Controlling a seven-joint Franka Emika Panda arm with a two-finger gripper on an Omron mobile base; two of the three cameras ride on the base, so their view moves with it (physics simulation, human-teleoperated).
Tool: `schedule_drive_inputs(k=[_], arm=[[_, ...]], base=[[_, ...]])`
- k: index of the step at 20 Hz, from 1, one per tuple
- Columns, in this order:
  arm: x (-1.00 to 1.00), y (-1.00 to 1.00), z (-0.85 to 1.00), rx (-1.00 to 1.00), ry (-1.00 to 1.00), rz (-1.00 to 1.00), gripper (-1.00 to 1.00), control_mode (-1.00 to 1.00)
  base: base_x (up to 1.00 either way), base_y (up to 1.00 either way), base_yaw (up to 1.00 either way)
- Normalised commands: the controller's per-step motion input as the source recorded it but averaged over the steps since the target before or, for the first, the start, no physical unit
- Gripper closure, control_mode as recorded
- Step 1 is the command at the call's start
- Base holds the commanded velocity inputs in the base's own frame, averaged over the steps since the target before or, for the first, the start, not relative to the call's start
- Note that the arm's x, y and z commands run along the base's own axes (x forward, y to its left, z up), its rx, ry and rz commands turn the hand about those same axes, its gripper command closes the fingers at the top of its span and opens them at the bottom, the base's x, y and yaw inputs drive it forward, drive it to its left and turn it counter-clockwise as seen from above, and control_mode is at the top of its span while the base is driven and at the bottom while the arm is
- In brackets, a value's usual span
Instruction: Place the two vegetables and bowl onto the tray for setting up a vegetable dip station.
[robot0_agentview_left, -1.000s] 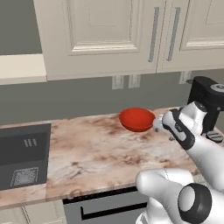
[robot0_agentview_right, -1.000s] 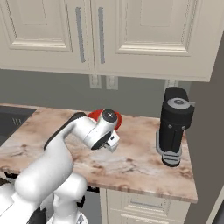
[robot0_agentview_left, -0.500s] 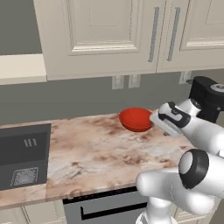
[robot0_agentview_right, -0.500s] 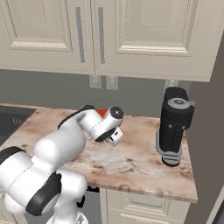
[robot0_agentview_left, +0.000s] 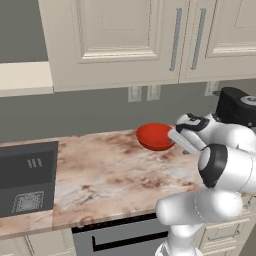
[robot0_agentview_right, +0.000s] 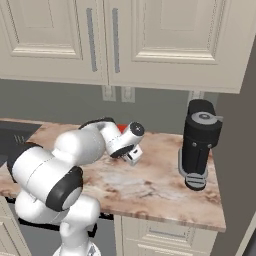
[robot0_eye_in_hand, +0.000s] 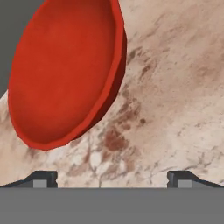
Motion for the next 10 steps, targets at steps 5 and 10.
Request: schedule_drive_inputs(k=[5,10], arm=[[0.36,0.00,-0.09,0.01,0.00,0.00,-1.00,-1.00],[0.40,0.00,0.00,0.03,0.00,0.00,-1.00,-1.00]], base=[[0.00,0.00,0.00],[0.00,0.00,0.00]])
